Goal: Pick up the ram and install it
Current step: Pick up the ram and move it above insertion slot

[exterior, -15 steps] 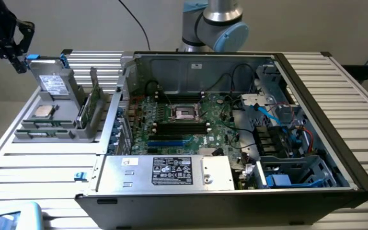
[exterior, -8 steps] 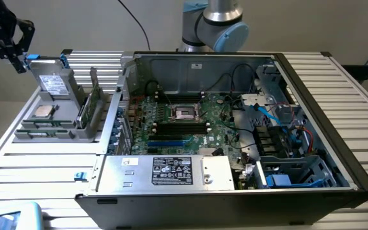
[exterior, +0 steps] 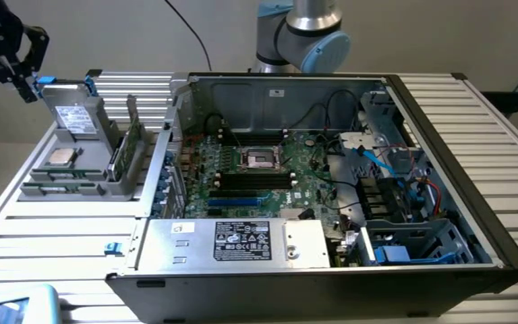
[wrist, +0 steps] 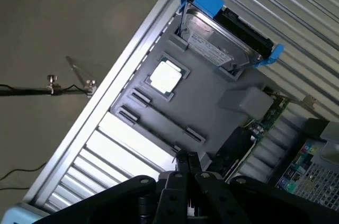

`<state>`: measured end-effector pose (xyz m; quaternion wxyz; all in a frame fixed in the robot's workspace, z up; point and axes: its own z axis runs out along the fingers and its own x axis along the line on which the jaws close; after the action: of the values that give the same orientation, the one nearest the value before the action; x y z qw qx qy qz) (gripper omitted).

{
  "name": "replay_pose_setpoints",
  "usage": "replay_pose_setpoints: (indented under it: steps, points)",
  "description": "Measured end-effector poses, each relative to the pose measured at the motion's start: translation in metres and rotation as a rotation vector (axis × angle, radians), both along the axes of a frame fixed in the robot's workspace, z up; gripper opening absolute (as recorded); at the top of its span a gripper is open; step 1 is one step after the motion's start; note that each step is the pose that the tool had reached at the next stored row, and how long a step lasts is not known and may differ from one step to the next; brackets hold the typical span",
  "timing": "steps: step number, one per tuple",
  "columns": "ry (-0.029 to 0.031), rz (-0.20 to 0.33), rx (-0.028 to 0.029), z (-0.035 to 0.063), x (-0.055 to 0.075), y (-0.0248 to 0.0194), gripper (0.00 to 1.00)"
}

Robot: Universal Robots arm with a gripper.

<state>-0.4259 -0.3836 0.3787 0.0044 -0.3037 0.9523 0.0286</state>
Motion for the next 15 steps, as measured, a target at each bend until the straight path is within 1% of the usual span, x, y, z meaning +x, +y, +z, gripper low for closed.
replay_pose_setpoints:
  steps: [4,6,15]
  points:
    - [-0.0003,0.071,0.0032,-0.0002,0.0,0.0,0.11]
    - [-0.0004,0.099,0.0039,-0.0001,-0.0001,0.0,0.11]
    - [-0.0003,0.099,0.004,-0.0001,-0.0001,0.0,0.11]
